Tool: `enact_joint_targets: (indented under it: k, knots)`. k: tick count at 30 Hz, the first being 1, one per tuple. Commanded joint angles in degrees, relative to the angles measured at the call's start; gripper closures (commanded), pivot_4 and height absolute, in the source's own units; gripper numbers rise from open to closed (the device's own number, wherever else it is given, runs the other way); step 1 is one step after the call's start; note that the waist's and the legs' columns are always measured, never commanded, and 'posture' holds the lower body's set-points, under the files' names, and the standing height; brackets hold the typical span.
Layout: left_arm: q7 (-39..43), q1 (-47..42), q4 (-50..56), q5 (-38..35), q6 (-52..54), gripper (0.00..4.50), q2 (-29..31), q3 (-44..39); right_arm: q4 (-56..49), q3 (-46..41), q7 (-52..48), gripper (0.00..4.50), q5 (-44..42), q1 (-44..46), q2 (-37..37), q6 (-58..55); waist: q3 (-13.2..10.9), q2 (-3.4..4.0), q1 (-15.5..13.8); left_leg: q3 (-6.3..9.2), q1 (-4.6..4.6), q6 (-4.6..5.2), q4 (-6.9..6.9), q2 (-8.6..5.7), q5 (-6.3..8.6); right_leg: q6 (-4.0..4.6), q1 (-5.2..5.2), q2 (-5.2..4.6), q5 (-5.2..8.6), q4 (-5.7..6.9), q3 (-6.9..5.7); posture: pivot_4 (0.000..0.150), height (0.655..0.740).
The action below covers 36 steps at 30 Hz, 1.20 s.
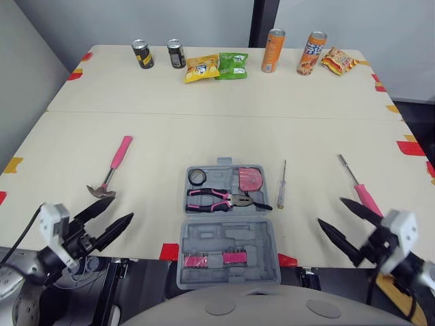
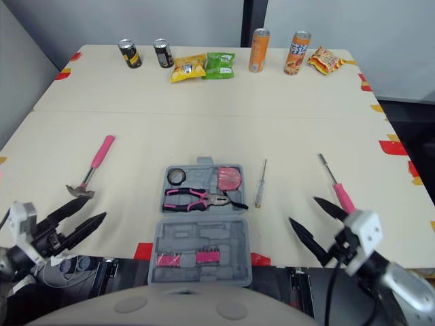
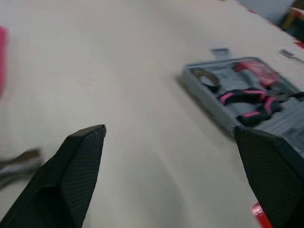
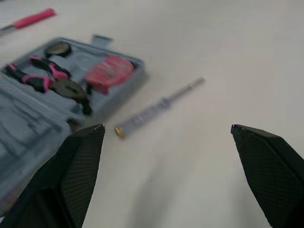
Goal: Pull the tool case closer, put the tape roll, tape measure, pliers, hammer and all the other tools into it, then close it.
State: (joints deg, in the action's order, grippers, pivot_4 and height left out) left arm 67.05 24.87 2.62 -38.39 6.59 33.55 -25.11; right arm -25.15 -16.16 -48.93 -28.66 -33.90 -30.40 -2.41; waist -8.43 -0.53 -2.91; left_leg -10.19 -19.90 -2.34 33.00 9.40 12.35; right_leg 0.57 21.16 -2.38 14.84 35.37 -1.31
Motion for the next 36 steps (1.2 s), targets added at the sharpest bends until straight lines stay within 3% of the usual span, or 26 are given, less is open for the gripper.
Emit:
enact_joint_targets:
  k: [1,4,11,14,23,36]
  knots:
    - [4.7,-3.4,0.8,0.5,2.0,0.81,3.8,3.4,-5.1,2.8,0.4,0.25,-1.3,3.4,-4.1,-7.3,0.0,0.03,-0.2,0.03,0.01,0.28,0.01,0.00,-0.17,0.01,-0.01,0.00,0.00,0.02,-0.03,0.150,0.7400]
    - [8.1,-7.0,0.9,3.3,1.7,1.79,6.6,8.1,-5.7,6.1,-3.0,1.10,1.6,6.5,-10.2,-10.5,0.0,0.08,-0.3,0.06,0.00,0.32,0.11,-0.01,-0.20,0.01,-0.02,0.00,0.00,0.04,-0.04,0.150,0.7400]
    - [8.8,-14.0,0.9,8.1,2.3,4.30,8.0,16.2,-3.4,12.7,-7.1,3.53,7.7,14.6,-19.3,-14.1,0.1,0.05,0.3,0.05,-0.15,0.35,0.41,-0.03,-0.22,-0.04,-0.01,-0.08,-0.03,0.12,-0.04,0.150,0.7400]
    - [9.1,-14.9,0.2,11.0,0.1,4.50,7.7,19.0,-1.8,16.2,-8.4,4.47,10.1,18.4,-21.1,-14.6,0.1,0.05,0.5,0.06,-0.15,0.37,0.43,-0.02,-0.22,-0.01,0.00,-0.07,-0.02,0.21,-0.04,0.150,0.7400]
    - [9.8,-14.1,-2.0,15.8,-3.6,4.50,8.4,23.1,1.5,25.8,-9.9,4.47,16.3,28.8,-21.0,-18.0,0.1,0.07,0.4,0.09,-0.14,0.45,0.82,0.04,-0.23,0.07,0.04,-0.07,0.01,0.68,-0.05,0.150,0.7400]
    - [6.4,-17.3,-8.3,20.8,-8.2,4.50,4.9,27.1,3.4,34.5,-11.2,4.47,23.3,35.6,-20.3,-20.3,0.1,0.08,0.0,0.08,-0.17,0.46,0.98,0.07,-0.23,0.11,0.07,-0.09,-0.01,0.83,-0.04,0.150,0.7400]
